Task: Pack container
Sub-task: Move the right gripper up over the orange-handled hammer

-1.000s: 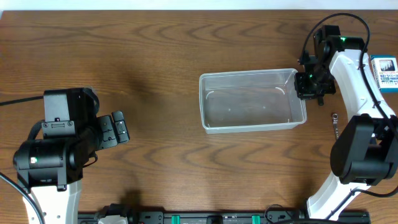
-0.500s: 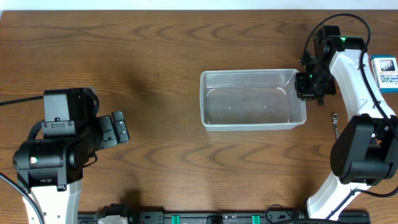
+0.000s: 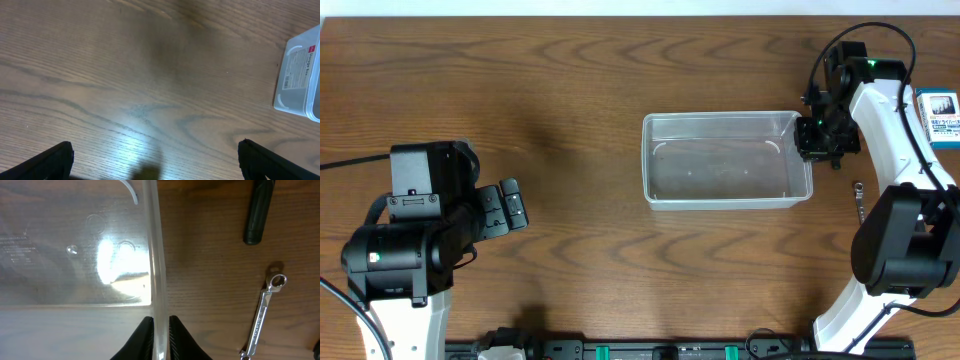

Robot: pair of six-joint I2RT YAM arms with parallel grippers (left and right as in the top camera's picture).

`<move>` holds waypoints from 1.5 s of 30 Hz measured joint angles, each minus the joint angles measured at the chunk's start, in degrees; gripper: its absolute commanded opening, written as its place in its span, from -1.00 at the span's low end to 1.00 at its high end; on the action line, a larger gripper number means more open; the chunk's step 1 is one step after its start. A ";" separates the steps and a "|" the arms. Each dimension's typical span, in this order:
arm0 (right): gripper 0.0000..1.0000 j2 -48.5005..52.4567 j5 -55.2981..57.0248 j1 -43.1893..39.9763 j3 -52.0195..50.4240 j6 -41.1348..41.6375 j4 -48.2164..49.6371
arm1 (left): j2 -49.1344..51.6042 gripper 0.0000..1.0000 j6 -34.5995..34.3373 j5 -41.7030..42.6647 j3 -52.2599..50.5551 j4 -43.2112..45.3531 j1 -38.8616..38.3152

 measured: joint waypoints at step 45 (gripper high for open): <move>0.99 4.44 -3.04 -16.96 28.61 -14.45 -6.10 | 0.00 0.96 0.00 0.02 0.00 0.81 0.00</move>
